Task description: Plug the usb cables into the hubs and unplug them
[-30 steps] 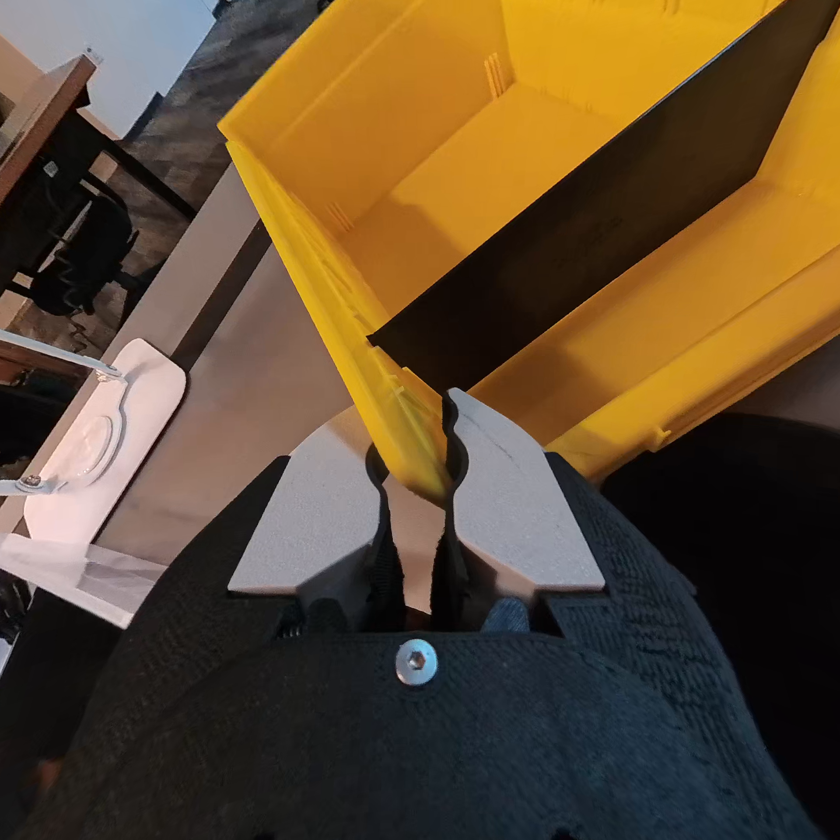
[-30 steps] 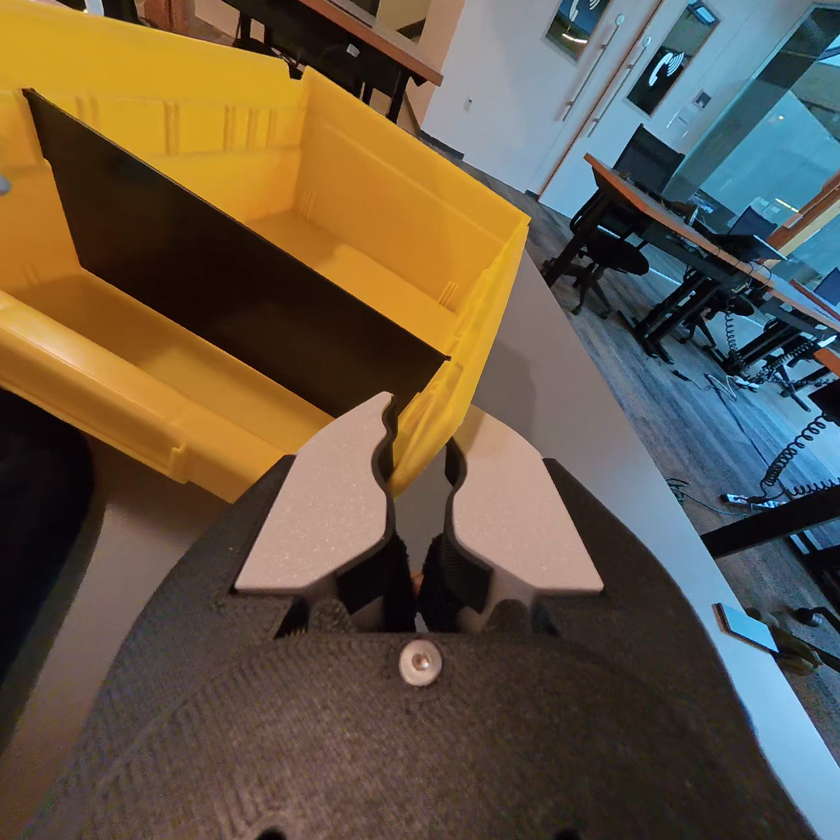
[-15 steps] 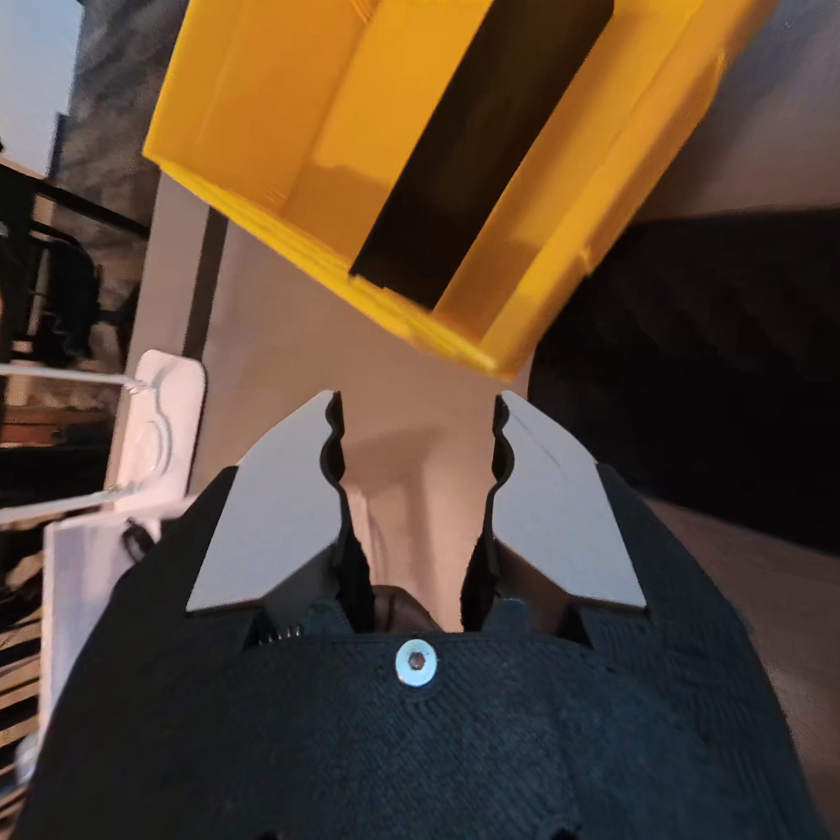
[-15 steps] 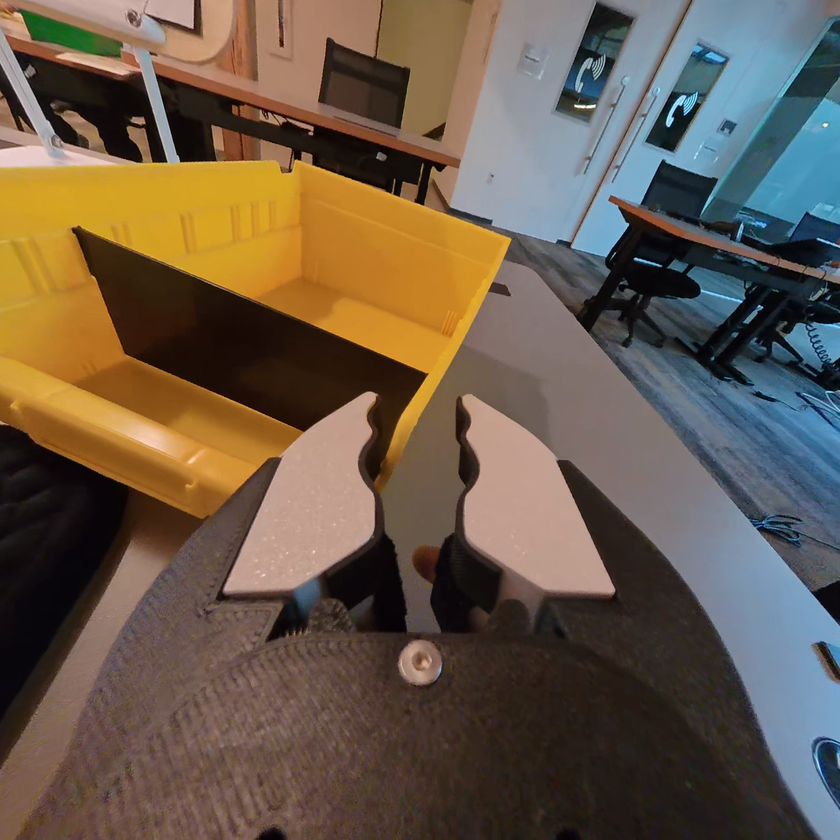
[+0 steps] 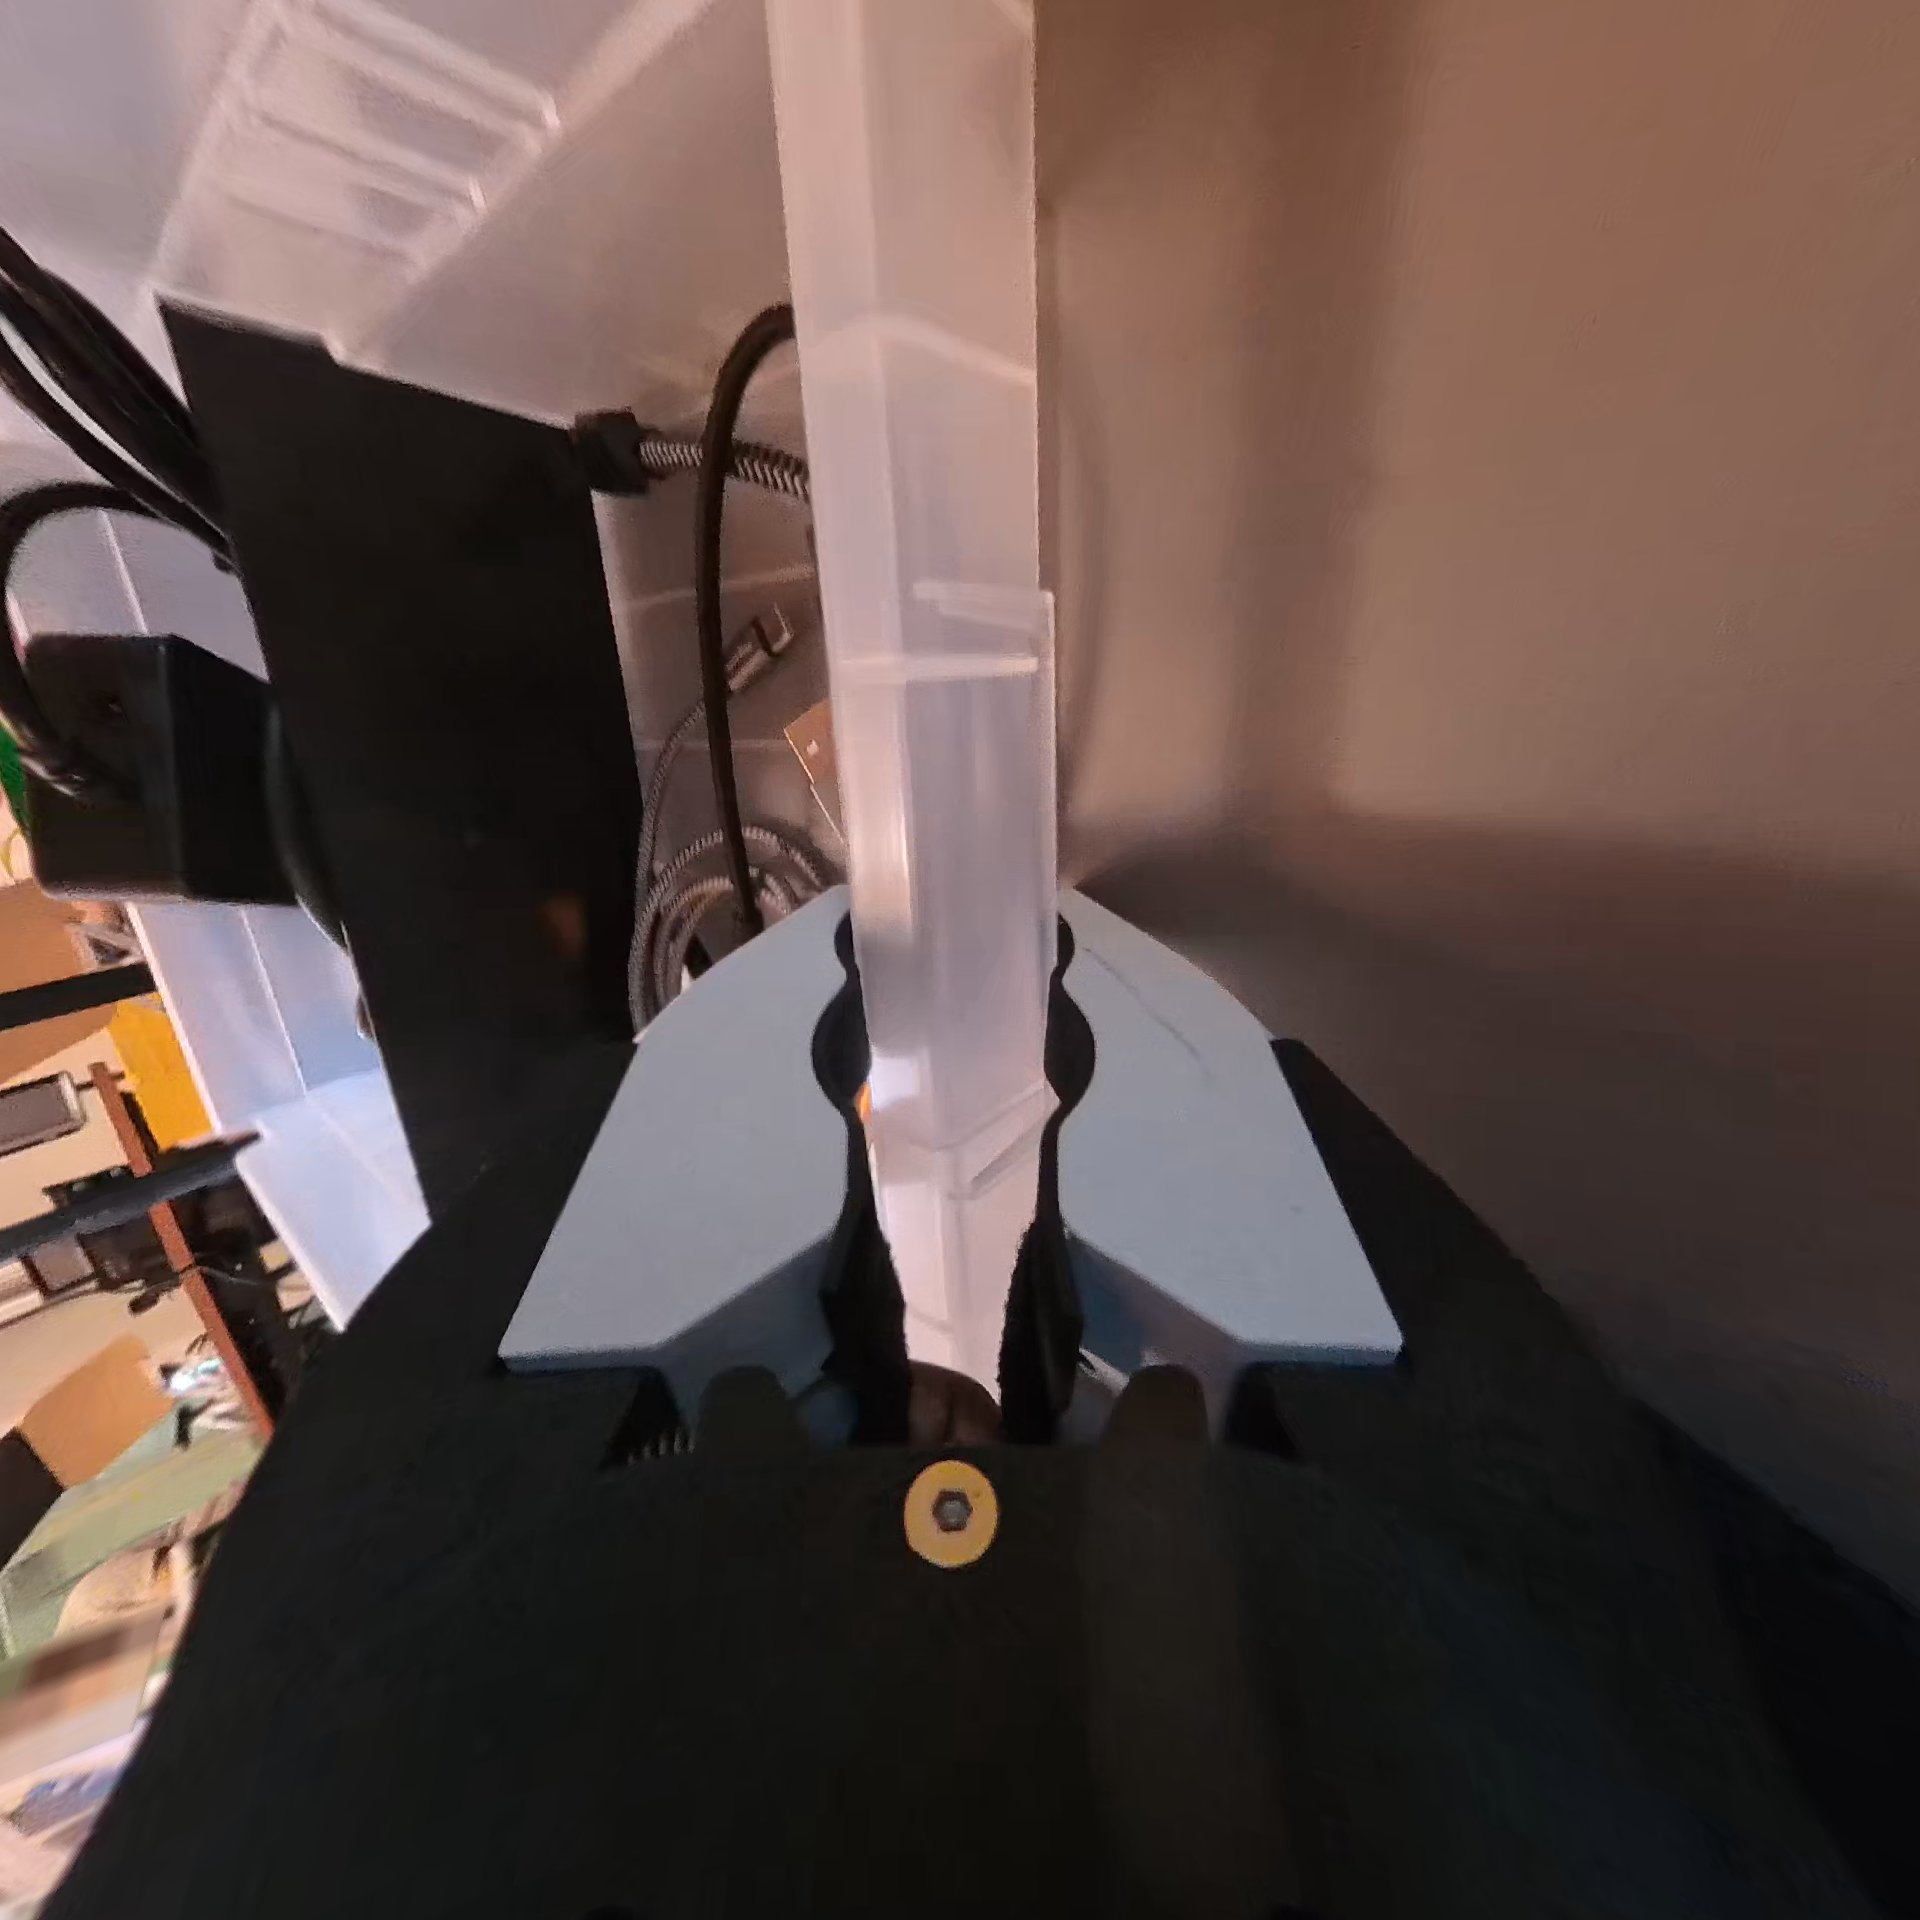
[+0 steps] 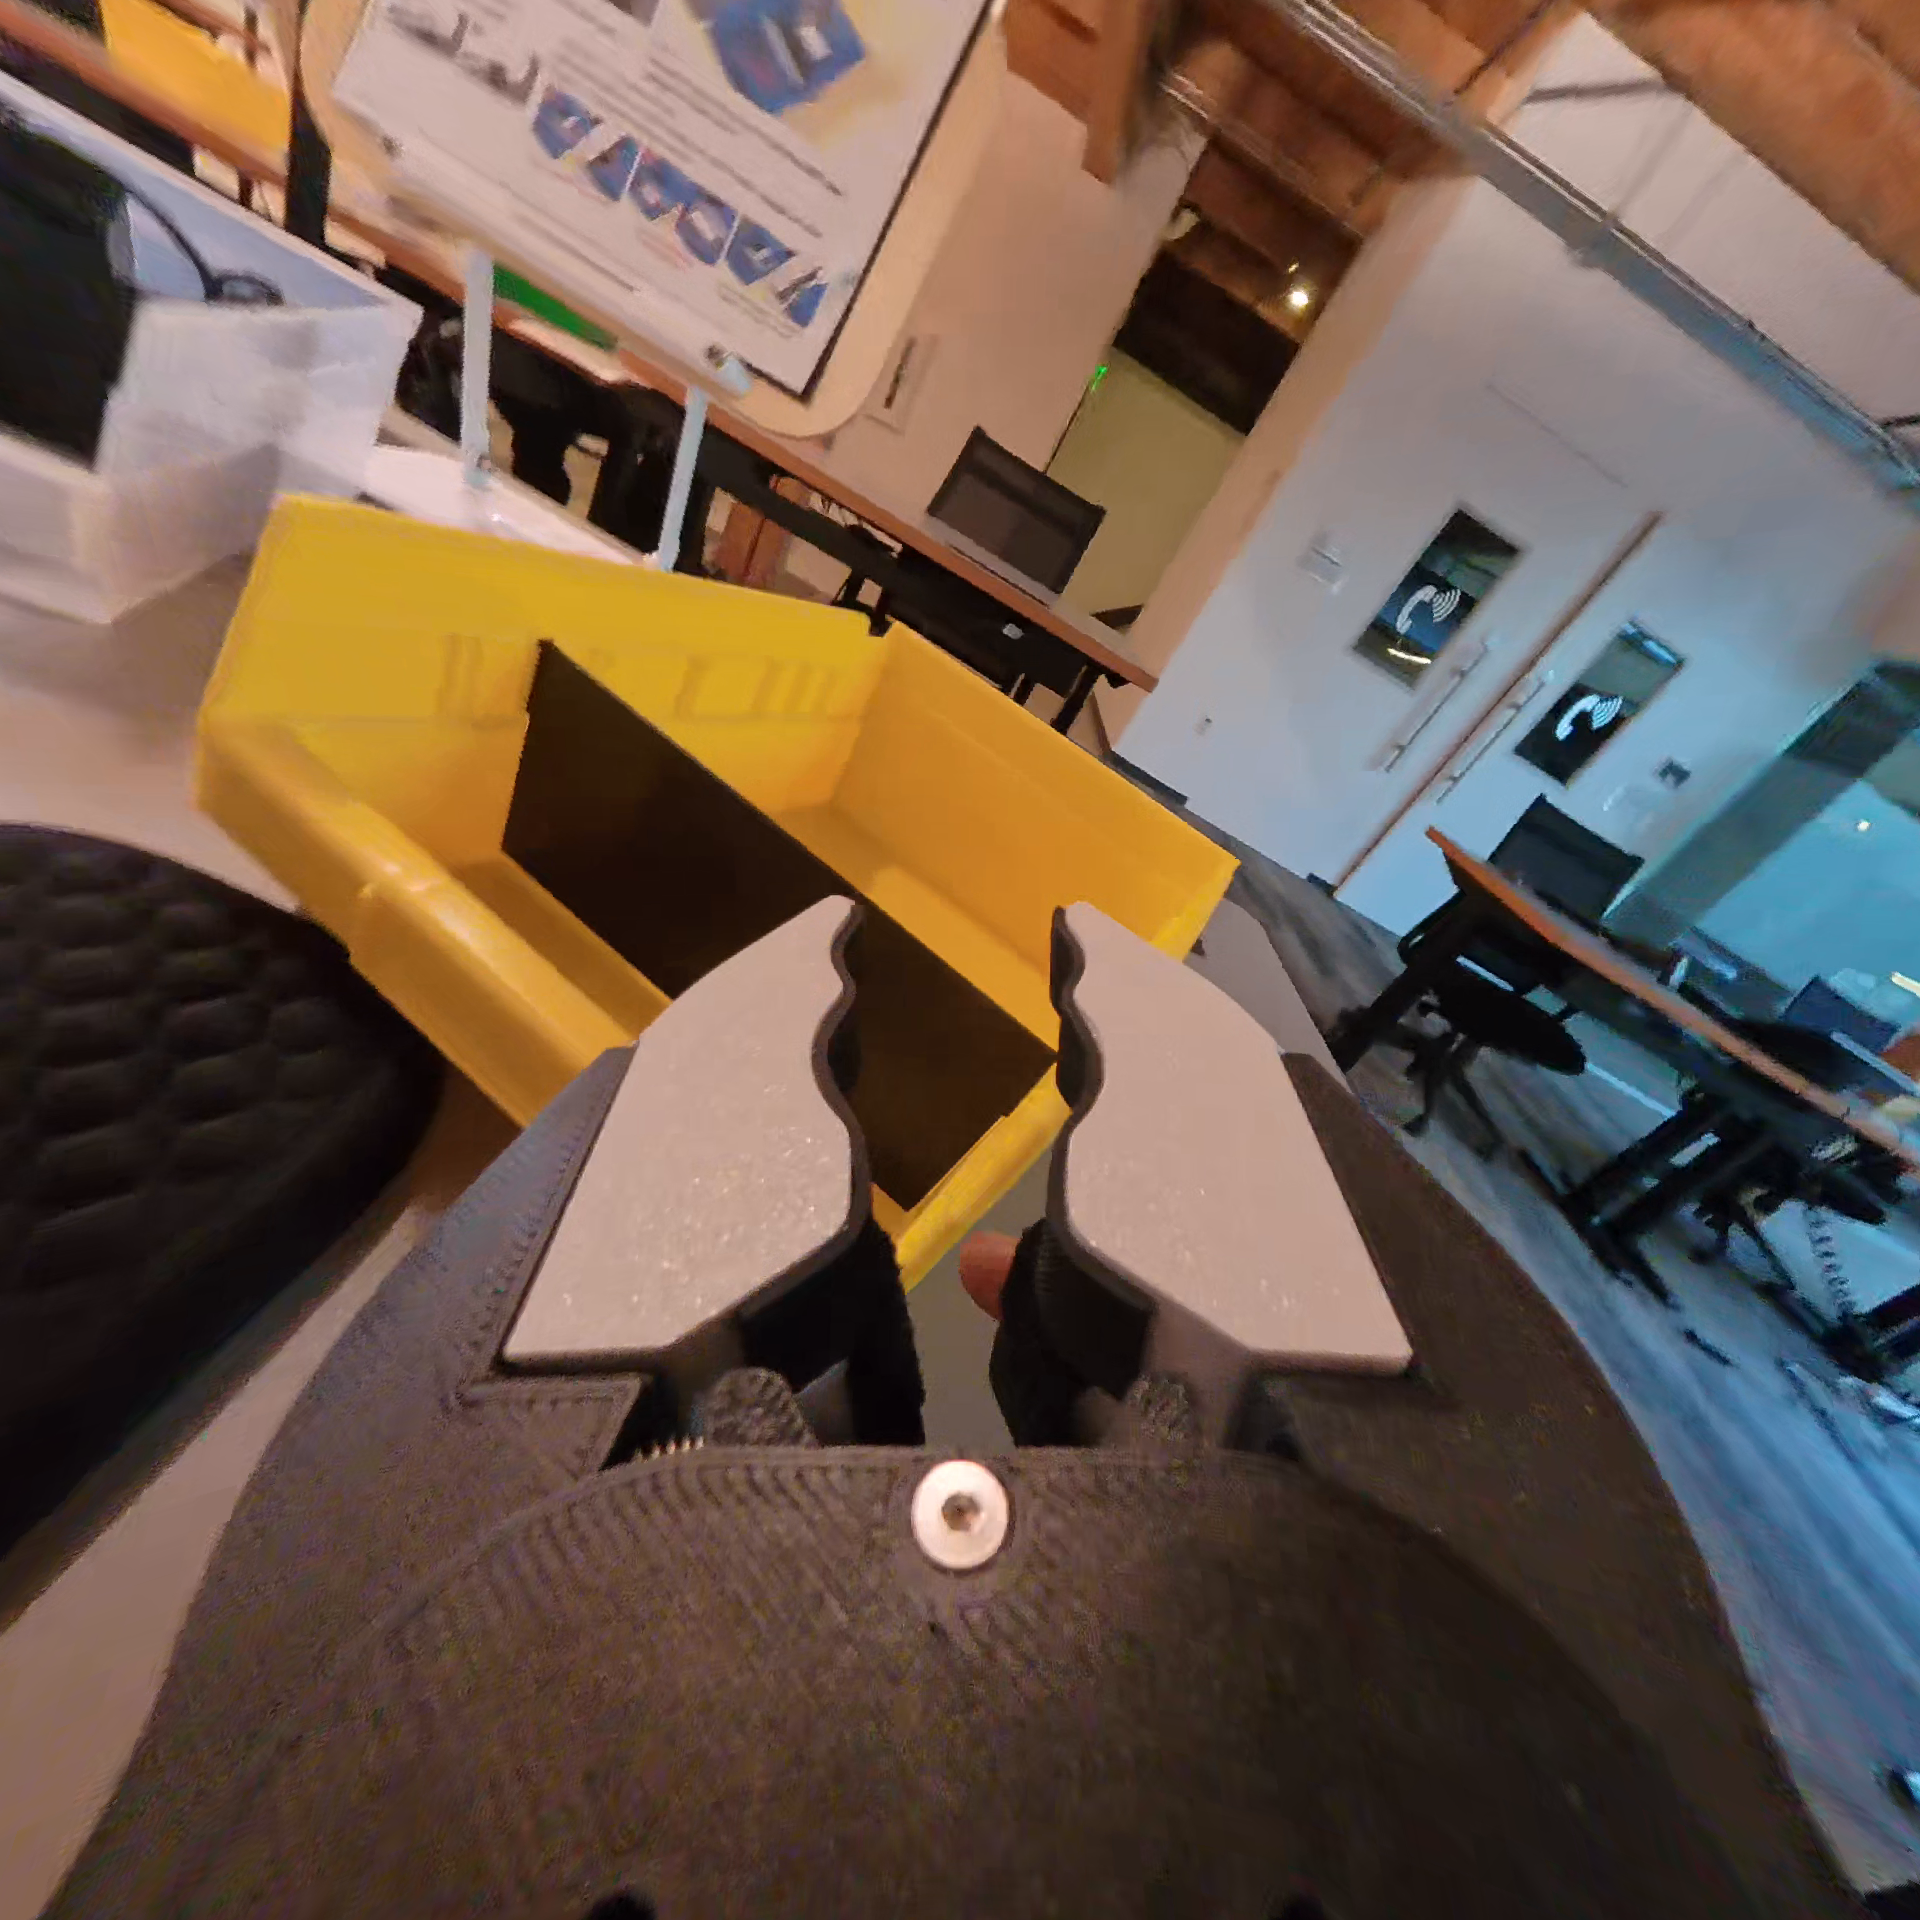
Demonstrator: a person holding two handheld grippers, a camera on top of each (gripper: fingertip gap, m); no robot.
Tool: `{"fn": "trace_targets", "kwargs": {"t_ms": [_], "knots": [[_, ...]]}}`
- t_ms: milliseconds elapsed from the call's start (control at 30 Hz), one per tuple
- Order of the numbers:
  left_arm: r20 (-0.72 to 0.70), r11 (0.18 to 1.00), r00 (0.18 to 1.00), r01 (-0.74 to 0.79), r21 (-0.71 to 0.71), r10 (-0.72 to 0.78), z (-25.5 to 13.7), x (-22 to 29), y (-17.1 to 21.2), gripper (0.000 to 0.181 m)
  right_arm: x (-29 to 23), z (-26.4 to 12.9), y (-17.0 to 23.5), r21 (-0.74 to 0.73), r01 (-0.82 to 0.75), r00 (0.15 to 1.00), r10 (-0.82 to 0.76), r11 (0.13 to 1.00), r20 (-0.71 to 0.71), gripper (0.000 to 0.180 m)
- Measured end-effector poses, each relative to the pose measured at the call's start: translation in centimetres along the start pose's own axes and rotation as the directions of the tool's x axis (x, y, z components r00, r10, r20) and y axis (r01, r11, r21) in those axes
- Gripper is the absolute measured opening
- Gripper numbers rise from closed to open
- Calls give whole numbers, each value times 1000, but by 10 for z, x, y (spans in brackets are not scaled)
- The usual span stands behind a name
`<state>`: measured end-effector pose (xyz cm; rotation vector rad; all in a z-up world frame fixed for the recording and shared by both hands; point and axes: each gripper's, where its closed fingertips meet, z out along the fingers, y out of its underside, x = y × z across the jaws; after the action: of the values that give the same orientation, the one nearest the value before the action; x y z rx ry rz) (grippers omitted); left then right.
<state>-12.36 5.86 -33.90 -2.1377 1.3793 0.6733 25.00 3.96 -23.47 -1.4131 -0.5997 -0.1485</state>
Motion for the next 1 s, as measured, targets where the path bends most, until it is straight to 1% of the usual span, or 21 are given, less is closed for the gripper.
{"fn": "trace_targets", "kwargs": {"t_ms": [67, 167, 333, 467, 533, 633, 700, 800, 833, 867, 933, 1000], "knots": [[-9, 999, 1000, 0, -39, -1, 0, -4, 16, 31, -5, 2, 3, -34, 70, 997, -70, 997, 12, 33], [-5, 998, 1000, 23, -63, -23, 1, -12, 44, 32, -17, 6, 9, -76, 153, 986, -148, 985, 73, 33], [9, 989, 997, 77, -123, -77, 3, -30, 102, 34, -23, 8, 7, -58, 150, 985, -145, 987, 93, 33], [34, 988, 996, 87, -126, -83, 1, -36, 136, 35, -26, 5, 1, -60, 179, 978, -171, 982, 118, 33], [45, 987, 995, 95, -128, -90, -2, -36, 149, 35, -32, 2, -2, -66, 221, 966, -208, 973, 156, 33], [61, 985, 992, 115, -131, -108, -7, -35, 168, 35, -46, -2, -8, -72, 300, 928, -274, 951, 251, 34], [71, 982, 990, 131, -137, -122, -11, -34, 181, 35, -59, -4, -7, -85, 356, 891, -310, 931, 332, 36], [88, 978, 986, 150, -147, -138, -16, -33, 201, 35, -79, -5, 6, -157, 435, 828, -325, 886, 458, 49], [93, 977, 985, 155, -149, -142, -18, -32, 207, 35, -78, -2, 12, -195, 469, 821, -343, 862, 457, 58], [95, 975, 985, 160, -152, -147, -20, -31, 213, 35, -76, 1, 18, -233, 507, 813, -371, 830, 448, 62], [101, 972, 982, 177, -158, -162, -25, -29, 221, 35, -78, 6, 27, -278, 566, 788, -412, 776, 457, 67], [108, 969, 979, 188, -161, -172, -29, -27, 233, 35, -86, 11, 36, -298, 600, 764, -421, 743, 489, 68]]}}
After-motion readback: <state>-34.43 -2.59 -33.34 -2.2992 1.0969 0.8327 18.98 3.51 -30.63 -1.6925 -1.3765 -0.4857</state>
